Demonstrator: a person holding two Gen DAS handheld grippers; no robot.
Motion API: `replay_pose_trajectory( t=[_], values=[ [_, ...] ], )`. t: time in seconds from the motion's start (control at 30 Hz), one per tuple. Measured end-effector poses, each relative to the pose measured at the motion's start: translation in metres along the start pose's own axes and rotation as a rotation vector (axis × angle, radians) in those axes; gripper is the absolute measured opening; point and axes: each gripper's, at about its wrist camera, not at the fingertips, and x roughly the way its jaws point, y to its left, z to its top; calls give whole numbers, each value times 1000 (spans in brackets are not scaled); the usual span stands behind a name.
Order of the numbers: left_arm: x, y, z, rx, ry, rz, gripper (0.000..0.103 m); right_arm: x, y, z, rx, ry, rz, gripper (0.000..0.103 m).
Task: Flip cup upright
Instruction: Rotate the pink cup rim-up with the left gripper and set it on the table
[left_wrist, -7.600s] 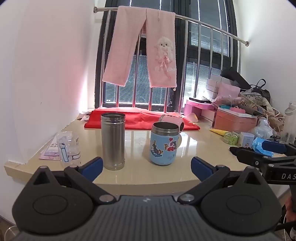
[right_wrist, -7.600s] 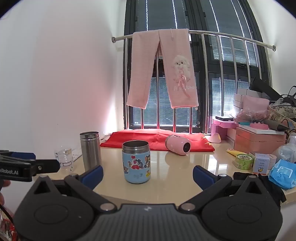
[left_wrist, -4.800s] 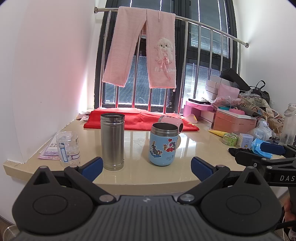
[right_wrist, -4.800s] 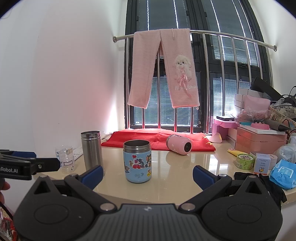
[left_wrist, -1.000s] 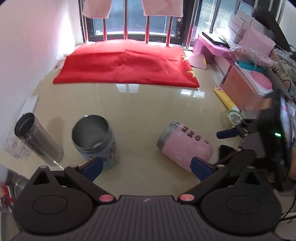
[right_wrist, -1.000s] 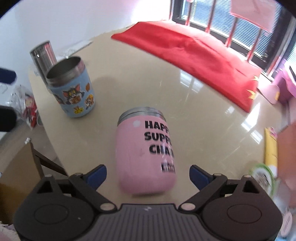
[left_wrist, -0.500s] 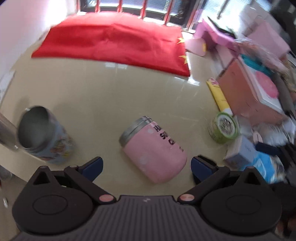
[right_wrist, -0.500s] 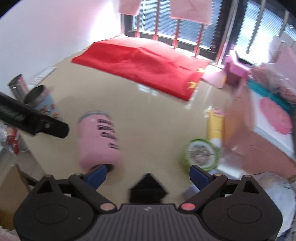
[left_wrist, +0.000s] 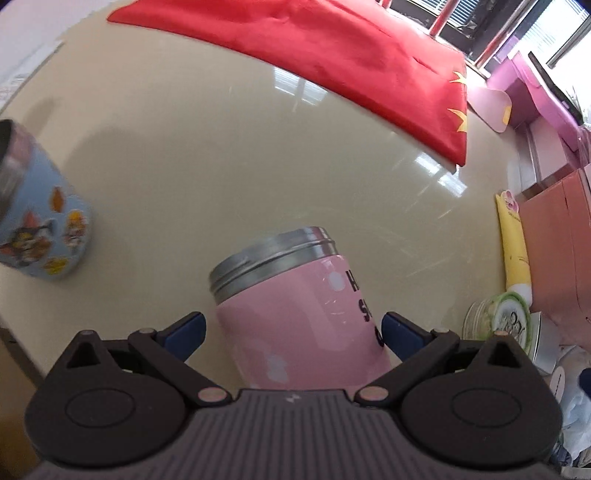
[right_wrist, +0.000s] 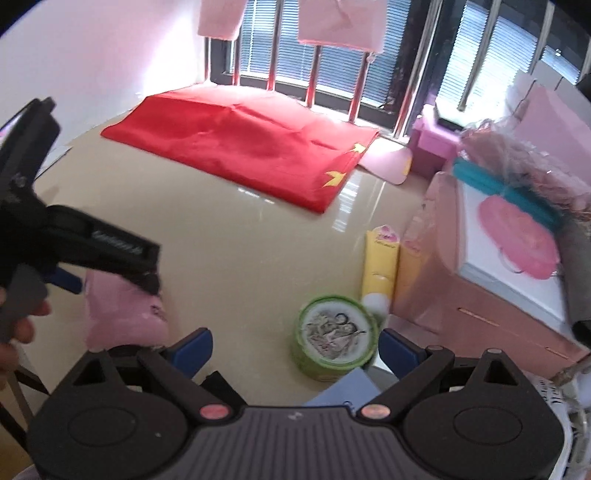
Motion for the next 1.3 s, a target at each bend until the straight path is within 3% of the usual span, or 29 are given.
replay_pose_trajectory(
  t=[0.13,0.27,0.4,0.6,0.7,0.8,0.93,1.07,1.1,1.17,1.3],
  values=[
    [14,5,6,23,39,-71,100,8,3,-3,11,1,22,97],
    [9,13,5,134,73,-104,99,8,11,-8,20,2,54,97],
    [-7,13,-7,367,93,-106,98,7,19,-12,28,-3,83,97],
    [-13,1,-22,785,198,-76,98,2,36,-21,32,-10,114,97],
    [-4,-3,-29,861,230,-36,99,-2,42,-27,38,-10,121,97],
    [-3,-6,-32,859,218,-23,99,-6,44,-32,50,-7,124,97],
    [-5,-6,-19,755,201,-25,99,-13,44,-37,55,-13,119,97],
    [10,-13,8,631,235,-25,101,-17,44,-41,63,-19,109,97],
    [17,-15,10,613,257,-1,97,-18,45,-42,66,-19,105,97],
    [21,-11,9,574,299,-24,85,-19,45,-42,70,-18,107,97],
    [-4,-4,-7,584,176,-50,84,-19,45,-44,75,-20,105,97]
  ],
)
